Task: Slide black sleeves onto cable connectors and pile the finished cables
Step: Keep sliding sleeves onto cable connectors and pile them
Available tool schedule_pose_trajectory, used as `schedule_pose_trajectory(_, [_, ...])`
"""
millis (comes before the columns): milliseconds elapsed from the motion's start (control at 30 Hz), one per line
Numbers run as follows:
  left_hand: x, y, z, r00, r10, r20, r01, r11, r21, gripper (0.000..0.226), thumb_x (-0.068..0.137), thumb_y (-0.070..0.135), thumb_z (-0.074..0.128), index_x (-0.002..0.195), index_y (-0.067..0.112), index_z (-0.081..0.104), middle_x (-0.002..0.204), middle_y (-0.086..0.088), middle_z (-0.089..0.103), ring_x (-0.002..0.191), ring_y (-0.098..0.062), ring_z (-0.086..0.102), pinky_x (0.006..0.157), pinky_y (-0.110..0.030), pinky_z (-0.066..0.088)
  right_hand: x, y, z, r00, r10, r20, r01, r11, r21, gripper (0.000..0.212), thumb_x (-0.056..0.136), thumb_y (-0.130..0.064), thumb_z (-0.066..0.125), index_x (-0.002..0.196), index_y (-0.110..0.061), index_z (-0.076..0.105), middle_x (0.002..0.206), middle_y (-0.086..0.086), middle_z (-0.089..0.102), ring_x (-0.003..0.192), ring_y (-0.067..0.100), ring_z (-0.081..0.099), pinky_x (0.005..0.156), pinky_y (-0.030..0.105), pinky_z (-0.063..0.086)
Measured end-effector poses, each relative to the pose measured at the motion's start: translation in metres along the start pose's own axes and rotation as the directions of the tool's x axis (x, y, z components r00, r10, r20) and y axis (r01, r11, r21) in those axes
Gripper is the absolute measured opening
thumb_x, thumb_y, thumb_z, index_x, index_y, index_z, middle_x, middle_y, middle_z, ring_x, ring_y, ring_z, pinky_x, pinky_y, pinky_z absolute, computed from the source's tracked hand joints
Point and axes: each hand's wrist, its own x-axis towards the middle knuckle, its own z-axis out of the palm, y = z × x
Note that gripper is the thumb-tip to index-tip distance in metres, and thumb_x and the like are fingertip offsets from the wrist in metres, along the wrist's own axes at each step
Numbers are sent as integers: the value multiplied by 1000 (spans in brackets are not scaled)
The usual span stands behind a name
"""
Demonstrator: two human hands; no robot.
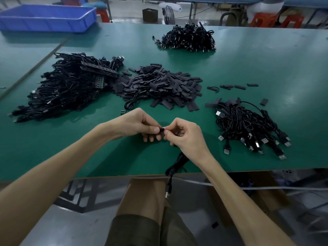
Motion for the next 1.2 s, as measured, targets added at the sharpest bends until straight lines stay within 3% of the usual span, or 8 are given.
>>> schedule_pose_trajectory(133, [-2,-4,4,998,13,-62,-14,1000,-23,17,92,9,68,104,3,78,88,-9,76,71,-15,65,62,-24,56,-1,3,3,999,-47,-17,45,996,-75,12,91,-7,73,80,-10,68,73,7,71,68,34,64,63,51,55])
schedule_pose_trajectory(467, [-2,-8,4,996,35,-87,-36,999,-17,14,93,10,68,100,5,79,86,-6,77,70,-13,64,60,-23,55,-2,0,5,988,-155,-21,146,962,-231,13,91,-6,71,80,-7,67,76,2,71,69,20,62,67,45,52])
schedule_pose_trajectory(800, [-3,-9,4,994,51,-93,-49,998,24,15,93,12,70,104,7,79,88,-6,78,71,-14,65,61,-24,56,-2,2,6,993,-109,-42,100,979,-175,6,91,-9,75,87,-13,75,74,-1,72,65,23,68,65,51,56])
schedule_pose_trajectory(1200, [-7,-18,7,990,54,-129,-63,996,-67,26,87,19,74,111,9,78,94,-12,78,75,-12,67,69,-22,56,-3,-1,5,998,-41,-46,36,994,-103,8,90,-5,74,85,-11,72,72,4,74,61,17,71,69,48,61])
